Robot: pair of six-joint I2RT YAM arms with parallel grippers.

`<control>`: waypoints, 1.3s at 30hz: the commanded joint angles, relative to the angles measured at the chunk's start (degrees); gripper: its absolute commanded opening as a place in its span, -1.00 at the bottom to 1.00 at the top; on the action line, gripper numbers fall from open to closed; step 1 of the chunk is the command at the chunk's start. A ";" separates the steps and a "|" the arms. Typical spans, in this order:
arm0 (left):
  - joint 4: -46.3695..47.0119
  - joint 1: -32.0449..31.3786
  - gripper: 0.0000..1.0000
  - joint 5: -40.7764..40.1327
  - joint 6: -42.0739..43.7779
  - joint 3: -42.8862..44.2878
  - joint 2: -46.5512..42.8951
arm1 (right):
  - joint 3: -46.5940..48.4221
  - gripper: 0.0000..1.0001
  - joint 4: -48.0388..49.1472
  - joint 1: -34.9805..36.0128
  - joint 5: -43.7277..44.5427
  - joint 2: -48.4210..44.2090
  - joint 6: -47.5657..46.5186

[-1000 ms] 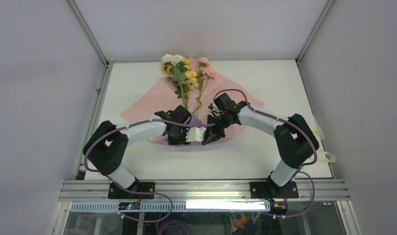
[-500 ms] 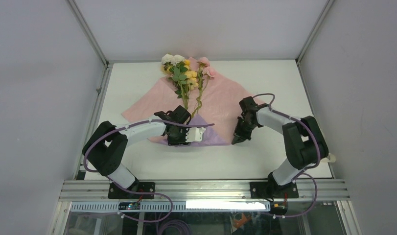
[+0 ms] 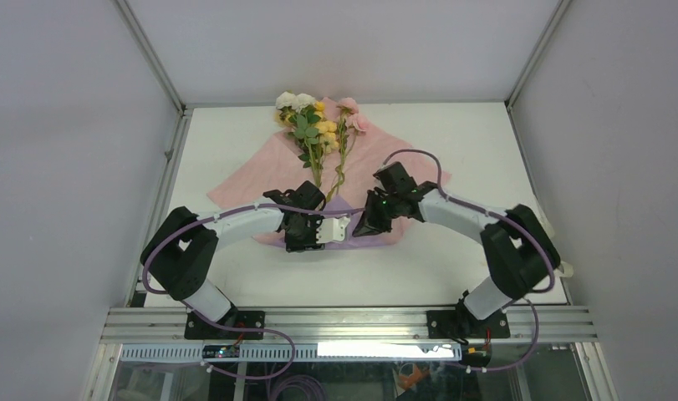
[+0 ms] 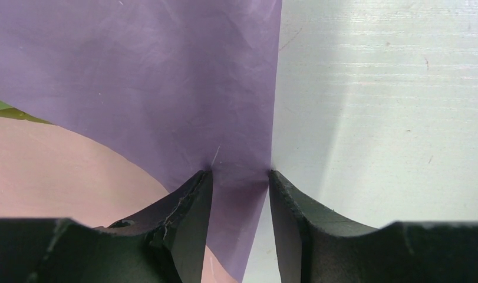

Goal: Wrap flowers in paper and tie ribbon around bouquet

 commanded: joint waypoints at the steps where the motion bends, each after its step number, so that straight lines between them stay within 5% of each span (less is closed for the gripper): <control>1: 0.01 -0.36 -0.16 1.69 -1.11 1.19 -1.92 | 1.38 -1.00 11.20 1.60 -5.26 8.80 3.96; 8: -1.25 -0.14 -0.17 1.04 -2.57 2.00 -2.53 | -2.16 -1.00 1.42 -2.67 4.38 11.37 -2.93; 15: -14.83 -4.26 -0.16 10.48 -25.20 26.55 0.51 | -1.75 -1.00 1.26 -3.06 3.04 14.38 -5.80; 25: -1.90 -0.19 -0.41 6.57 -40.97 23.29 13.11 | -1.71 -1.00 2.90 -3.68 0.83 14.10 -4.23; 39: -4.86 3.05 -0.47 2.89 -53.18 22.25 18.36 | -6.94 -1.00 -12.43 -8.56 11.10 4.99 -5.48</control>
